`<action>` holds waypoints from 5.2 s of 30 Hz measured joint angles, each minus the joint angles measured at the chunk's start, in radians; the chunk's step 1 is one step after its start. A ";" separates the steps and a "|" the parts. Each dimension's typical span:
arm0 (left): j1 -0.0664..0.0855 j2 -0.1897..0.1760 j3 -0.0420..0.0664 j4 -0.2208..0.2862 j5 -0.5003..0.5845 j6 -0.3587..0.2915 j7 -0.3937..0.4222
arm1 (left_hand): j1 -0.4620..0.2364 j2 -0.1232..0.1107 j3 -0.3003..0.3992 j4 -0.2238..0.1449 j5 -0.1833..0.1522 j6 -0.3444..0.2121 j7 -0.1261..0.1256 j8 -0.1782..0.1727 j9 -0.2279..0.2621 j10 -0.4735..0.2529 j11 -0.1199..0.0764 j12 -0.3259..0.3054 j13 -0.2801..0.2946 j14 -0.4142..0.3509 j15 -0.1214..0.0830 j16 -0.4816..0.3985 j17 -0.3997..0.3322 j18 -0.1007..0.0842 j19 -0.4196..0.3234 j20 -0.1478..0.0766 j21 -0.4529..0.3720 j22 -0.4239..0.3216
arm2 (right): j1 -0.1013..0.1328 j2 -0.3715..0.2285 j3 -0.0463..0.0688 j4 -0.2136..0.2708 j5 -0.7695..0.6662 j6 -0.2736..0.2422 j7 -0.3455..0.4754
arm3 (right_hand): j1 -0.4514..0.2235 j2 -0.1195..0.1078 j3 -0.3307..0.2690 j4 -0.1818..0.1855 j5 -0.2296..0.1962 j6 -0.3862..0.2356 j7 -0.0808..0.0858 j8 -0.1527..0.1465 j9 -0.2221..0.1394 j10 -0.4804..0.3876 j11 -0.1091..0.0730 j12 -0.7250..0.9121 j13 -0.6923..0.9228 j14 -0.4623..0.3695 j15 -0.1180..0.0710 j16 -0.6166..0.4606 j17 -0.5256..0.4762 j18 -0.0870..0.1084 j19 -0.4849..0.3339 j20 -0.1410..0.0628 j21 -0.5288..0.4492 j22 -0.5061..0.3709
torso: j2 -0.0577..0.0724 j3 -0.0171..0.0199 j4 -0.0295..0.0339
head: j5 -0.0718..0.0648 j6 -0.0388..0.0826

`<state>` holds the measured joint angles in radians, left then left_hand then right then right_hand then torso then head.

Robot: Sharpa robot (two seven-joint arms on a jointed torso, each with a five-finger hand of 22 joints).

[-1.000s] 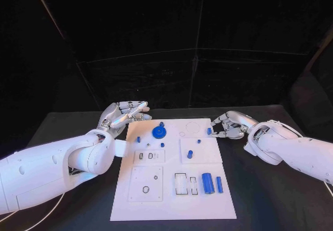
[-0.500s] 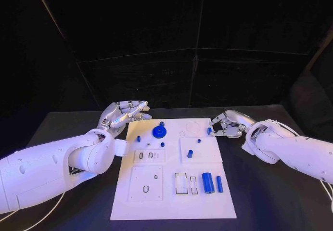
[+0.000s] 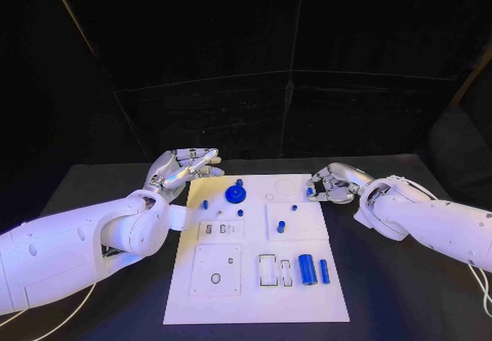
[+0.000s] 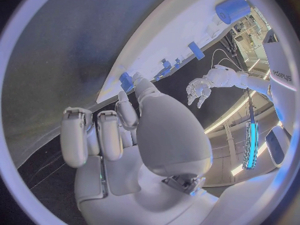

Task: Assemble the parts on the task board

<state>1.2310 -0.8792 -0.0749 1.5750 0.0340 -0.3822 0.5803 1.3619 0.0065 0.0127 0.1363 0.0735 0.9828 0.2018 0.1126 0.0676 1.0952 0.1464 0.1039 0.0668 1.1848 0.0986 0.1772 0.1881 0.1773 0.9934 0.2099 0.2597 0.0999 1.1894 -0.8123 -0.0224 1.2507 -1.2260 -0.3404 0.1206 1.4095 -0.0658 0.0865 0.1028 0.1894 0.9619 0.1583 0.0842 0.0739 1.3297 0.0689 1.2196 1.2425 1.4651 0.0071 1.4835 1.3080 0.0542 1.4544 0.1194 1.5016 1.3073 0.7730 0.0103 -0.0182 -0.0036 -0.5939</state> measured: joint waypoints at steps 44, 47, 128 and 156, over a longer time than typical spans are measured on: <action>0.000 -0.005 0.000 0.002 0.000 0.000 -0.004 | 0.000 0.000 0.000 0.000 0.000 0.004 0.004 0.000 0.000 0.000 0.000 0.000 0.000 0.000 0.000 0.000 0.001 0.000 0.000 0.000 0.000 -0.001 | 0.000 -0.019 0.001 0.080 -0.024 -0.071 -0.025 | 0.042 0.076 0.109 -0.062 -0.052 0.116 -0.031 0.041 0.001 0.044 -0.037 0.041 0.042 0.002 -0.038 0.000 0.000 -0.016 0.011 -0.032 0.004 0.000 | -0.002 0.0004 0.0000 | -0.001 -0.005; 0.000 -0.007 0.000 0.002 0.000 0.000 -0.004 | 0.000 0.000 0.000 0.000 0.000 0.004 0.004 0.000 0.000 0.000 0.000 0.000 0.000 0.000 0.000 0.000 0.001 0.000 0.000 0.000 0.000 -0.001 | 0.001 -0.029 0.001 0.137 -0.027 -0.091 -0.050 | 0.041 0.078 0.113 -0.059 -0.054 0.116 -0.031 0.041 0.001 0.044 -0.037 0.031 0.036 0.002 -0.038 0.000 -0.001 -0.016 0.011 -0.032 0.004 0.000 | -0.002 -0.0004 0.0000 | -0.001 -0.004; 0.008 0.018 0.000 -0.042 0.000 0.009 -0.008 | 0.000 0.000 0.000 -0.005 0.000 0.014 0.000 -0.004 0.000 0.015 0.000 -0.004 0.000 0.011 -0.004 0.000 0.012 0.000 0.006 0.001 0.000 -0.002 | -0.011 0.340 -0.039 0.192 -0.231 0.082 -0.409 | -0.007 0.053 0.127 -0.064 -0.070 0.117 -0.032 0.040 0.002 0.040 -0.033 0.001 0.013 0.002 -0.037 -0.003 0.000 -0.016 0.011 -0.032 0.004 0.000 | -0.015 -0.0041 0.0058 | 0.075 -0.064; 0.009 0.013 0.000 -0.041 0.000 0.009 -0.009 | 0.000 0.000 -0.003 -0.008 0.000 0.014 0.000 -0.004 0.000 0.014 0.000 -0.004 0.000 0.011 -0.004 -0.004 0.012 0.000 0.006 0.001 0.000 -0.003 | -0.014 0.334 -0.041 0.206 -0.270 0.095 -0.431 | -0.054 0.016 0.127 -0.057 -0.070 0.081 -0.015 0.011 -0.006 0.008 -0.015 -0.037 -0.012 -0.002 -0.034 -0.008 0.000 -0.016 0.007 -0.028 0.004 0.000 | -0.015 -0.0041 0.0066 | 0.073 -0.065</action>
<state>1.2395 -0.8661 -0.0748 1.5339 0.0338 -0.3728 0.5717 1.3619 0.0064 0.0099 0.1280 0.0735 0.9971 0.2017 0.1089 0.0676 1.1097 0.1466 0.1000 0.0668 1.1957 0.0950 0.1733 0.2003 0.1772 0.9997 0.2106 0.2597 0.0971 1.1751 -0.4787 -0.0631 1.4567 -1.4964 -0.2456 -0.3103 1.3553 -0.0502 0.2138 0.0453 0.1198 1.0424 0.1428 0.0957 0.0676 1.3378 0.0536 1.1826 1.2306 1.4634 -0.0265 1.4755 1.3076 0.0384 1.4616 0.0913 1.5055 1.3073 0.7585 0.0061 -0.0116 0.0689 -0.6585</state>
